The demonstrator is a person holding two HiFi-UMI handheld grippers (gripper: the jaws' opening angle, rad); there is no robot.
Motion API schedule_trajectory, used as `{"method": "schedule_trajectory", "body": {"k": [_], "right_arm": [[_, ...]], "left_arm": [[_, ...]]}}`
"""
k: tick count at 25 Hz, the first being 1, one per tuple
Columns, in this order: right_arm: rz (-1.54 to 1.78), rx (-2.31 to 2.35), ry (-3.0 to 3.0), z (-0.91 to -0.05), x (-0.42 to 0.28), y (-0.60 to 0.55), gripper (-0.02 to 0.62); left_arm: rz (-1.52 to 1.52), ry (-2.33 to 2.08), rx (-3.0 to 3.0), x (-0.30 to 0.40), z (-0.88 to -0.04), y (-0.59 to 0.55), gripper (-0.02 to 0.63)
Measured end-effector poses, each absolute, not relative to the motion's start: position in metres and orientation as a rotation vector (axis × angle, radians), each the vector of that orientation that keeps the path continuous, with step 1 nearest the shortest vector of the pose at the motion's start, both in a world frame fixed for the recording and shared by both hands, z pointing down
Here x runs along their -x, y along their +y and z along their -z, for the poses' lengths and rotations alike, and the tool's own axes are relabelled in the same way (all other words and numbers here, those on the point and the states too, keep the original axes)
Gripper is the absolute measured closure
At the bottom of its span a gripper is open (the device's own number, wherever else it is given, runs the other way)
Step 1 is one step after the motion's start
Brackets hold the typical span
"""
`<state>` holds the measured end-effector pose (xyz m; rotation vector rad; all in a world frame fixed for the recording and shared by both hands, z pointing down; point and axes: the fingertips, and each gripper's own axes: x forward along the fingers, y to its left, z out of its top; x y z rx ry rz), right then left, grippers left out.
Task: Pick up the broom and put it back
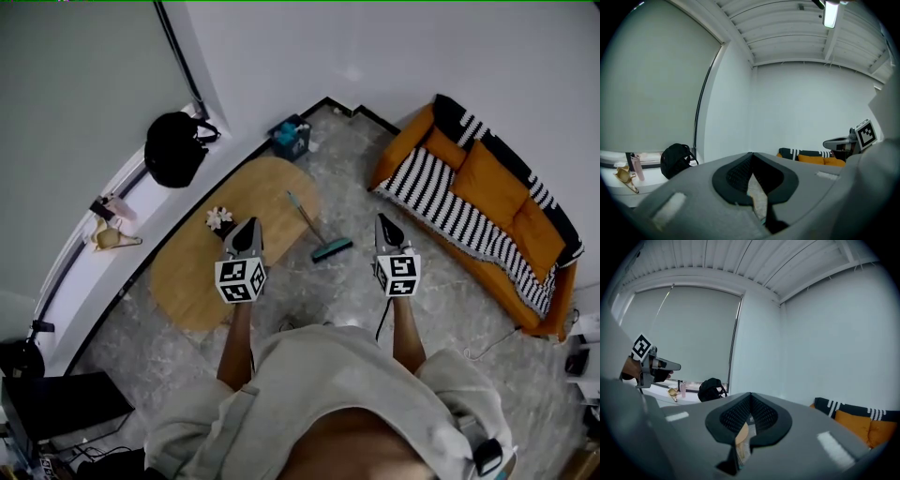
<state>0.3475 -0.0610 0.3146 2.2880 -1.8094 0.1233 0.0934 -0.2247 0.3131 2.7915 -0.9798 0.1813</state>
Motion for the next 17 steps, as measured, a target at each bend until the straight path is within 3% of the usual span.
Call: {"method": "schedule_trajectory", "body": {"k": [17], "right_arm": [[-0.122, -2.293, -1.832, -0.3114, -0.3434, -0.0709, 0.595]], "left_arm": [[-0.199, -0.967, -2.799, -0.1012, -0.3142, -0.2312, 0.603]]}}
